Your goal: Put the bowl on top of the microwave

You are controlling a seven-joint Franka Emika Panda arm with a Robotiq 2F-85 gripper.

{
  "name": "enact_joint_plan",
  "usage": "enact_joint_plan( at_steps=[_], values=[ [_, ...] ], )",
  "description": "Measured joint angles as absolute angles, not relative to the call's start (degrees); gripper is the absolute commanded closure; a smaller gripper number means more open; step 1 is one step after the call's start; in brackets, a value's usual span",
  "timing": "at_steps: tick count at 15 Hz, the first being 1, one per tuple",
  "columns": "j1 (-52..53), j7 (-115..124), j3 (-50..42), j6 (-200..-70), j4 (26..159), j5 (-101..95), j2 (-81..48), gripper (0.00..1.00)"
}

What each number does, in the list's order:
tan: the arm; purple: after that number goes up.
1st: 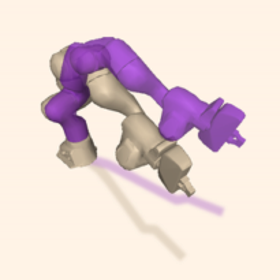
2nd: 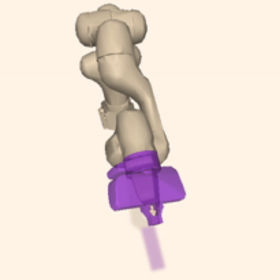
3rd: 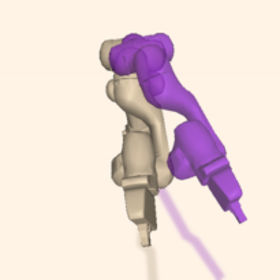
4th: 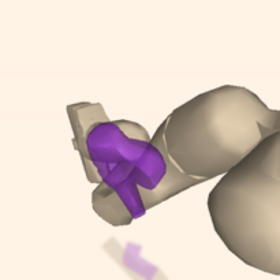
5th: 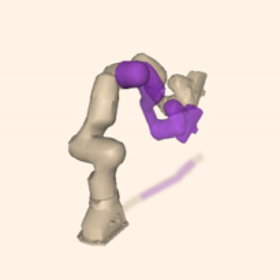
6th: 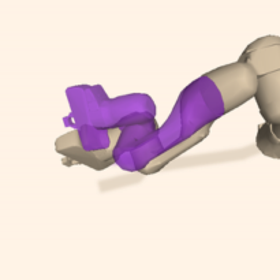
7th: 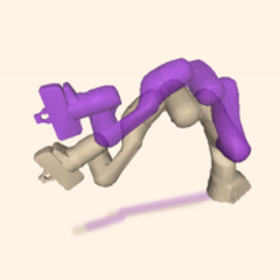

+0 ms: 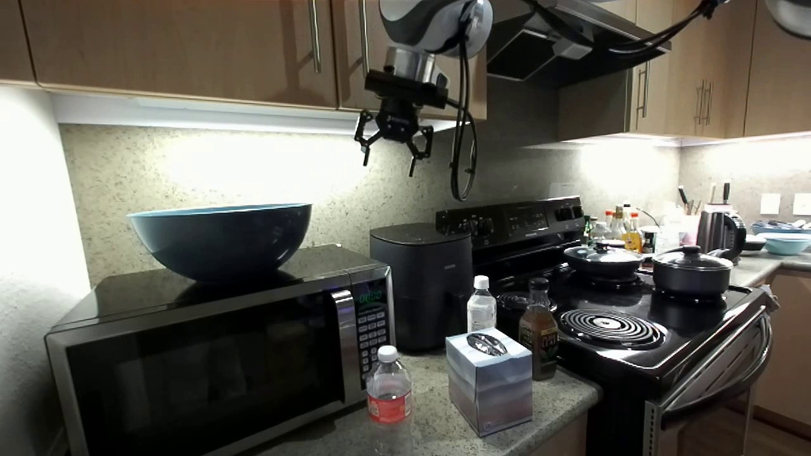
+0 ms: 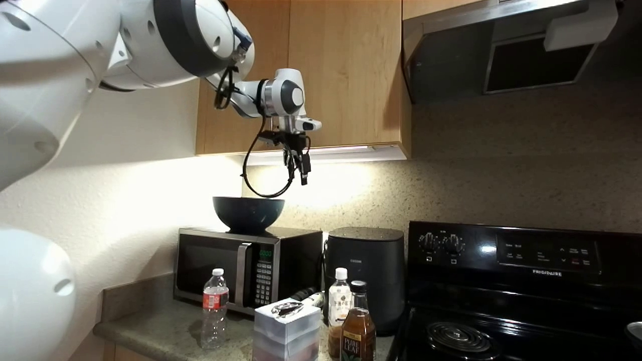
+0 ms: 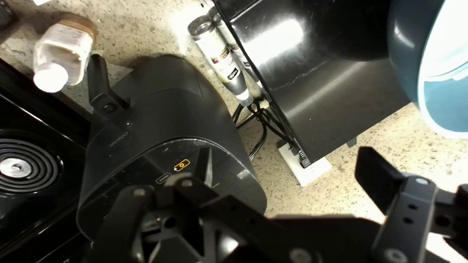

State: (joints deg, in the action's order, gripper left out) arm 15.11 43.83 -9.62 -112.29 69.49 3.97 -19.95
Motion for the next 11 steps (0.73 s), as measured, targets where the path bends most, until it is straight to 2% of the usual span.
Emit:
enact_joint_plan(
  at_steps=[9,11],
  values=[
    [14.79,43.87,-11.44,-110.6,85.92,4.25,-5.95,0.0],
    [12.97,44.35,-9.4,-110.42,89.36,4.2,-3.33,0.0]
  ],
)
